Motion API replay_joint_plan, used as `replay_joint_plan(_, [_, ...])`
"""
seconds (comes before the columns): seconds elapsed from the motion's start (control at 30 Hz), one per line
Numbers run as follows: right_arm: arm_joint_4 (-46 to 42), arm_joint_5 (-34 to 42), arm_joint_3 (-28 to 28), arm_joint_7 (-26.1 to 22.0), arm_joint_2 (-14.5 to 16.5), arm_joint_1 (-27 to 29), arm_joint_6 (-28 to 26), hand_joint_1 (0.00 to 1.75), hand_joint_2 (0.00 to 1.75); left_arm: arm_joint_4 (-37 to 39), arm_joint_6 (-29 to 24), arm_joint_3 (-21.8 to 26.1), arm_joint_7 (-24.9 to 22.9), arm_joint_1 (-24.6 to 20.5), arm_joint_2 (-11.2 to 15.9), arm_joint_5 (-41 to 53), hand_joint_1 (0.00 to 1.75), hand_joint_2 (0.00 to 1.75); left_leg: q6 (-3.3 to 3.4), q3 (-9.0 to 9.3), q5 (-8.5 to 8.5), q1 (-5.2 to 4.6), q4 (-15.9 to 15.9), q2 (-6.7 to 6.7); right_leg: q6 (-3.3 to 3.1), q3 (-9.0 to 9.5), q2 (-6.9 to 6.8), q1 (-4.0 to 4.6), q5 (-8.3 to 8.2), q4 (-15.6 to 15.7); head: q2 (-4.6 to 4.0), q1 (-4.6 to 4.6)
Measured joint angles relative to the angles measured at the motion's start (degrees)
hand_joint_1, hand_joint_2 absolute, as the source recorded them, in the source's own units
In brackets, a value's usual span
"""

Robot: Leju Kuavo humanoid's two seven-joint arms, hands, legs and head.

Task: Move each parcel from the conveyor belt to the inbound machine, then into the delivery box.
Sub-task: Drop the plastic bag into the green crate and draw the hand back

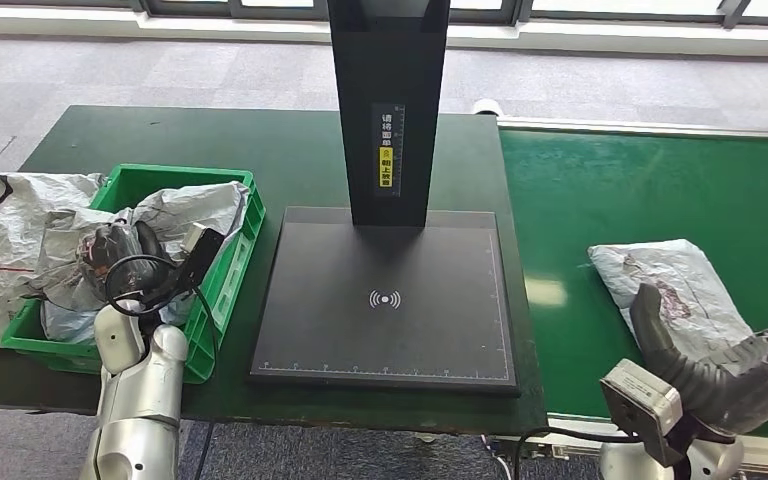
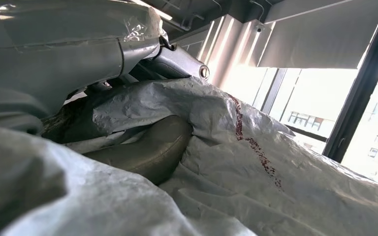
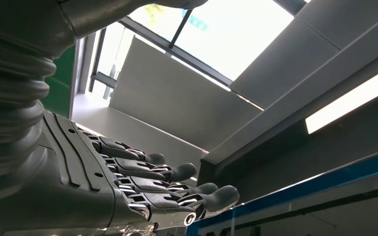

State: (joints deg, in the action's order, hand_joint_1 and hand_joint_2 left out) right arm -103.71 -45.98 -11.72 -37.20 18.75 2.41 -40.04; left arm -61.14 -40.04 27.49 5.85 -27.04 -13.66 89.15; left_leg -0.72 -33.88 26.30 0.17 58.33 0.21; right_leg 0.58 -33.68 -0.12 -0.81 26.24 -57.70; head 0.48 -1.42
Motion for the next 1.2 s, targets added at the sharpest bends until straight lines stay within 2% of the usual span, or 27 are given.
replay_joint_plan(0.1, [0.0, 0.38, 0.0, -0.41, 0.0, 0.1, 0.0, 0.0, 1.75, 0.18, 0.0, -0.01, -1.36, -0.01, 0.03, 0.56, 1.75, 1.75, 0.0, 0.0, 0.0, 0.0, 0.0, 0.0, 0.0, 0.0, 0.0, 0.0, 0.0, 0.0, 0.0, 0.0])
replay_joint_plan(0.13, [0.0, 0.45, 0.0, -0.56, 0.0, 0.13, 0.0, 0.0, 1.75, 0.2, 0.0, 0.0, -1.77, 0.0, 0.05, 0.66, 1.47, 1.75, 0.0, 0.0, 0.0, 0.0, 0.0, 0.0, 0.0, 0.0, 0.0, 0.0, 0.0, 0.0, 0.0, 0.0])
replay_joint_plan(0.23, [0.01, 0.7, 0.03, -0.96, 0.0, 0.17, 0.01, 0.0, 1.75, 0.2, 0.0, -0.01, -2.89, 0.04, 0.2, 0.76, 0.16, 1.75, 0.0, 0.0, 0.0, 0.0, 0.0, -0.01, 0.0, 0.0, 0.0, 0.0, 0.0, 0.0, 0.0, 0.0])
replay_joint_plan(0.27, [0.01, 0.8, 0.05, -1.02, 0.0, 0.17, 0.01, 0.0, 1.75, 0.2, 0.0, -0.01, -3.3, 0.07, 0.27, 0.76, 0.0, 1.75, 0.0, 0.0, 0.0, 0.0, 0.0, -0.01, 0.0, 0.0, 0.0, 0.0, 0.0, 0.0, 0.0, 0.0])
replay_joint_plan(0.37, [0.04, 0.93, 0.11, -1.08, 0.0, 0.16, 0.02, 0.0, 1.75, -0.19, -0.01, -0.01, -3.34, 0.29, 0.43, -0.13, 0.0, 1.75, 0.0, 0.0, 0.0, 0.01, 0.0, -0.02, 0.0, 0.01, 0.0, 0.01, 0.0, 0.0, 0.0, 0.0])
replay_joint_plan(0.47, [0.1, 0.95, 0.13, -1.08, 0.0, 0.15, 0.04, 0.0, 1.75, -1.44, -0.02, 0.01, -0.67, 0.71, 0.41, -1.97, 0.0, 1.75, 0.0, 0.0, 0.0, 0.01, 0.0, -0.02, 0.0, 0.01, 0.0, 0.01, 0.0, 0.0, 0.0, 0.0])
replay_joint_plan(0.6, [0.44, 1.38, 0.08, -1.45, 0.0, 0.11, 0.07, 0.0, 1.75, -4.02, -0.09, 1.24, 6.08, 0.84, -0.4, -4.5, 0.0, 1.75, 0.0, 0.0, 0.0, 0.0, 0.0, -0.02, 0.0, 0.0, -0.01, 0.0, 0.0, 0.0, 0.0, 0.0])
replay_joint_plan(0.73, [1.4, 1.73, -0.04, -2.09, 0.0, 0.0, 0.07, 0.0, 1.75, -7.41, -0.17, 3.96, 13.62, 0.53, -2.75, -6.33, 0.0, 1.75, 0.0, 0.0, 0.0, 0.0, 0.0, -0.03, 0.0, 0.01, -0.03, 0.0, 0.0, 0.0, 0.0, 0.0])
replay_joint_plan(0.93, [3.45, 2.16, -1.18, -2.57, 0.0, -0.14, 0.07, 0.0, 1.75, -8.96, -0.17, 5.12, 13.58, -0.92, -4.19, -5.41, 0.0, 1.75, 0.0, 0.01, 0.0, 0.0, 0.0, -0.07, 0.0, 0.04, -0.05, 0.0, 0.0, 0.0, 0.0, 0.0])
replay_joint_plan(1.03, [4.0, 2.18, -1.5, -2.76, 0.0, -0.15, 0.07, 0.0, 1.75, -9.18, -0.17, 5.94, 15.59, -1.25, -4.51, -6.89, 0.0, 1.75, -0.01, 0.02, -0.01, 0.01, 0.0, -0.07, 0.0, 0.04, -0.04, 0.02, 0.0, -0.01, 0.0, 0.0])
replay_joint_plan(1.1, [4.32, 2.14, -1.65, -2.75, 0.0, -0.17, 0.07, 0.0, 1.75, -10.01, -0.17, 6.86, 18.99, -1.24, -4.8, -10.7, 0.0, 1.75, -0.01, 0.01, -0.01, 0.03, -0.01, -0.07, 0.0, 0.03, -0.04, 0.03, 0.0, -0.01, 0.0, 0.0])
replay_joint_plan(1.2, [4.81, 1.85, -1.96, -2.56, 0.0, -0.22, 0.07, 0.0, 1.75, -12.05, -0.17, 8.44, 27.21, -1.1, -5.22, -21.99, 0.0, 1.75, -0.01, 0.0, -0.01, 0.03, -0.01, -0.07, -0.01, 0.03, -0.03, 0.03, 0.0, -0.01, 0.0, 0.0])
